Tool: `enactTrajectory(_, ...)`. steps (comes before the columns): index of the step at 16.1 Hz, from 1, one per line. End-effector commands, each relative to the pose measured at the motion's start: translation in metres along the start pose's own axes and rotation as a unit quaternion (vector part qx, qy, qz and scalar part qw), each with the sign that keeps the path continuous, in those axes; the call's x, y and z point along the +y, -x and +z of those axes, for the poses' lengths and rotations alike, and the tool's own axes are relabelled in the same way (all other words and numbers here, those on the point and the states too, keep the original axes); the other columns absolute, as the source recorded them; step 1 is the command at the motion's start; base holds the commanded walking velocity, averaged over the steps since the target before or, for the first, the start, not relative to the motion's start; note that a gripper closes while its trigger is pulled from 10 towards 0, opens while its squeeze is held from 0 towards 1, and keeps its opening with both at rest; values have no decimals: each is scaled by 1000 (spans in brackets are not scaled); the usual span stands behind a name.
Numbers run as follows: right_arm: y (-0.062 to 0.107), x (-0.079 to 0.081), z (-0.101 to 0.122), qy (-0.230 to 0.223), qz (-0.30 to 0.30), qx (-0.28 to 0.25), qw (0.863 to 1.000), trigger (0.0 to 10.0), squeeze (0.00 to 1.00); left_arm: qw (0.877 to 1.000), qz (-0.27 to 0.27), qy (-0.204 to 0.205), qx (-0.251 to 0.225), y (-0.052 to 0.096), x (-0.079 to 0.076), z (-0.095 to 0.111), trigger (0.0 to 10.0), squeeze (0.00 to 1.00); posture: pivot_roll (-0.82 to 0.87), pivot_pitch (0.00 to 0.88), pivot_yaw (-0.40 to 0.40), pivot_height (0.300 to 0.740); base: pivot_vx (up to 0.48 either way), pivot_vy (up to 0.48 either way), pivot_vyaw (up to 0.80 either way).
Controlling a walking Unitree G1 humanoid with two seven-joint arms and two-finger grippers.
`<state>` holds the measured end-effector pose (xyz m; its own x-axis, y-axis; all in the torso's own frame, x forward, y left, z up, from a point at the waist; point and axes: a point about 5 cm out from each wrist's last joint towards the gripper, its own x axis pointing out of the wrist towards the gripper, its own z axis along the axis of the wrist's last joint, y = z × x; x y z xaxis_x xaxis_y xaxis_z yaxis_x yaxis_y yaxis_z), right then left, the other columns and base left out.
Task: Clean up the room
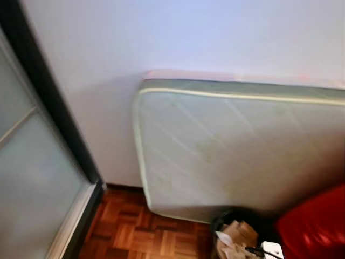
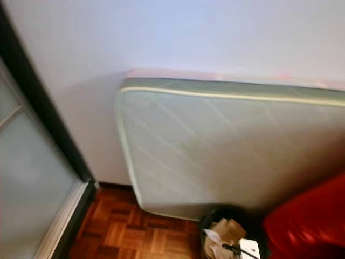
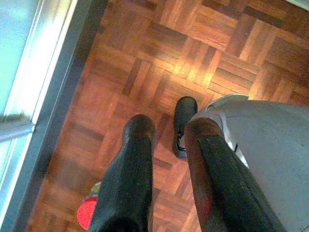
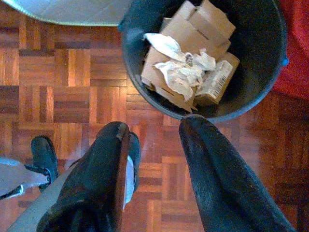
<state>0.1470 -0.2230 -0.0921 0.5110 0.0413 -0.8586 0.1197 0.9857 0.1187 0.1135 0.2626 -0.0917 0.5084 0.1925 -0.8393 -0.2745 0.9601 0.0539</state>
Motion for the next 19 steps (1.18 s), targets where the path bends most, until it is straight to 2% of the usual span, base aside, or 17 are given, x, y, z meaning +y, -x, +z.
enactTrajectory(1, 1, -3, -3, -4, -5, 6, 1000, 10000, 0, 1000, -1, 5, 12, 0, -3, -5, 10000, 0, 140, 0, -27, 740, 0, 0, -781)
enactTrajectory(8, 1, -3, -4, -8, -6, 8, 1000, 10000, 0, 1000, -6, 0, 4, -1, -7, -2, 10000, 0, 134, 0, -24, 740, 0, 0, -781)
enactTrajectory(14, 1, -1, -4, -9, -5, 9, 1000, 10000, 0, 1000, -5, -1, 2, 0, -2, 0, 10000, 0, 130, 0, -15, 740, 0, 0, -781)
enactTrajectory(19, 0, -2, 0, 2, -6, 8, 1000, 10000, 0, 1000, -1, 13, -3, -1, -3, 2, 10000, 0, 165, 0, -56, 740, 0, 0, -781)
